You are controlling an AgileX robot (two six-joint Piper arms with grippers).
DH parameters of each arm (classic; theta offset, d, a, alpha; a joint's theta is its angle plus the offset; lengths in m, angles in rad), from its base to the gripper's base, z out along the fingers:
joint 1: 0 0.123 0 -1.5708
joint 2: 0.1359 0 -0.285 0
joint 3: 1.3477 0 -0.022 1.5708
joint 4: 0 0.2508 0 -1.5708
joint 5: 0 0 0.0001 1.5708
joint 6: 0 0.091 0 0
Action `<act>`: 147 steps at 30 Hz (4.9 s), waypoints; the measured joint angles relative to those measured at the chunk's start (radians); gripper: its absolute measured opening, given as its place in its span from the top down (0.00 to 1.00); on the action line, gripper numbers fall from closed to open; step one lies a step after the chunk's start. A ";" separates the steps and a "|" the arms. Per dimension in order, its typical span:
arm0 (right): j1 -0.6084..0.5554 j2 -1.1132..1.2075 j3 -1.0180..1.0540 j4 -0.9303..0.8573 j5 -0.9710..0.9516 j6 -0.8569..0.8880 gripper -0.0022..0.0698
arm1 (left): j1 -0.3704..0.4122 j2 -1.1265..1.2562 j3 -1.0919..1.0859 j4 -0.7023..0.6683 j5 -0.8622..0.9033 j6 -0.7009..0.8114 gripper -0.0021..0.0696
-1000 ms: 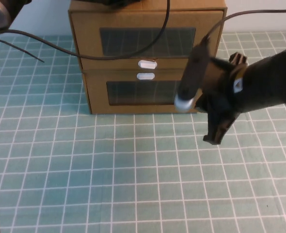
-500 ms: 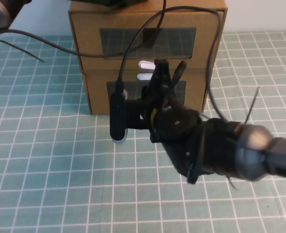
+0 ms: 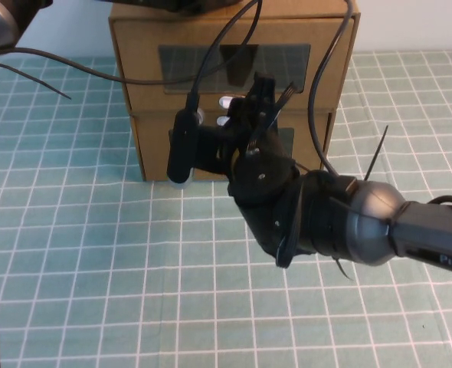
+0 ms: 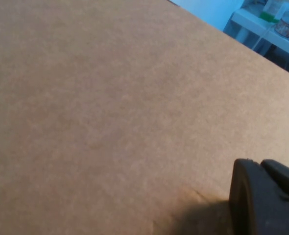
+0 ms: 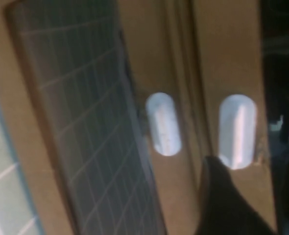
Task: Open the shoe box
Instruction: 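Pull the top drawer of the cardboard box fully open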
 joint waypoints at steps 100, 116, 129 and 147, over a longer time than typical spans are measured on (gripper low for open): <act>0.235 -0.758 0.223 0.686 -0.103 0.089 0.94 | 0.054 -0.389 -0.002 0.251 0.169 -0.184 0.98; -0.053 -0.881 0.176 0.841 0.240 -0.302 0.99 | 0.141 -0.914 0.470 0.341 0.280 -0.183 0.98; -0.590 -1.084 0.620 1.700 -0.144 -0.910 0.99 | 0.141 -1.506 1.171 0.632 0.024 -0.357 0.98; -0.596 -1.097 0.781 2.252 -0.420 -1.369 0.99 | 0.141 -1.843 1.457 0.681 -0.258 -0.491 0.98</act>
